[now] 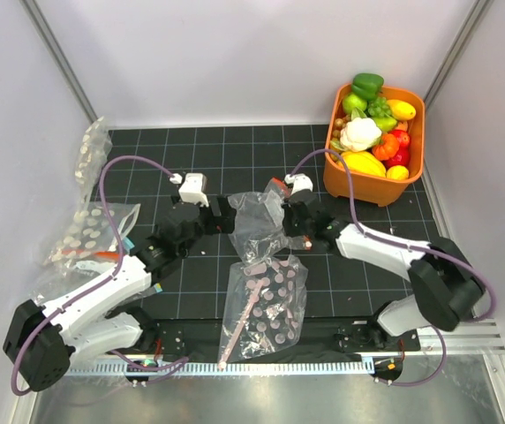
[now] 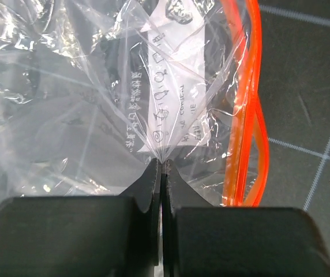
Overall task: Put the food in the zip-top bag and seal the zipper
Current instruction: Pick up the zipper food storage bag at the center of the board.
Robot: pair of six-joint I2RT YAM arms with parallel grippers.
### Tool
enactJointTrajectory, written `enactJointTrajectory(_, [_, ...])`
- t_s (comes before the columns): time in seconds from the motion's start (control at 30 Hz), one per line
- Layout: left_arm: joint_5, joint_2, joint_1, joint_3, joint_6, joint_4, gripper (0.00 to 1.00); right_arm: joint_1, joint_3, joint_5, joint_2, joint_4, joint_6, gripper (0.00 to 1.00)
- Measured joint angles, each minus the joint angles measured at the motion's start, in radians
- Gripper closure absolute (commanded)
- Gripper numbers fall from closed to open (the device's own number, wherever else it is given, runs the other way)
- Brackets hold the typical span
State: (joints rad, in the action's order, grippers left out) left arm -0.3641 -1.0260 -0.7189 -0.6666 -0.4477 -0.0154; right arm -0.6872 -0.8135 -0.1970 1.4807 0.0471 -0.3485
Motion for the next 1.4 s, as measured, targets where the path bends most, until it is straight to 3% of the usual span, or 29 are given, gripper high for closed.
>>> enactJointTrajectory(0.43, [0.176,0.013,-0.001,0.01,-0.148,-0.138,0.0,-0.266,0.147,-0.211,-0.295,-0.183,0.111,0.99])
enactJointTrajectory(0.9, [0.238,-0.04,-0.034,0.035,-0.2,-0.242,0.0,-0.457,0.148,-0.422,-0.282,-0.241,0.223,0.99])
enactJointTrajectory(1.2, [0.245,-0.127,-0.074,0.034,-0.2,-0.257,0.01,-0.494,0.148,-0.461,-0.277,-0.275,0.277,0.99])
enactJointTrajectory(1.3, [0.244,-0.147,-0.092,0.03,-0.199,-0.26,0.1,-0.499,0.148,-0.46,-0.277,-0.283,0.291,0.99])
enactJointTrajectory(1.37, [0.245,-0.158,-0.1,0.026,-0.201,-0.269,0.35,-0.505,0.149,-0.459,-0.277,-0.286,0.299,0.99])
enactJointTrajectory(1.4, [0.256,-0.165,-0.101,0.023,-0.19,-0.275,0.56,-0.509,0.15,-0.457,-0.277,-0.291,0.303,0.99])
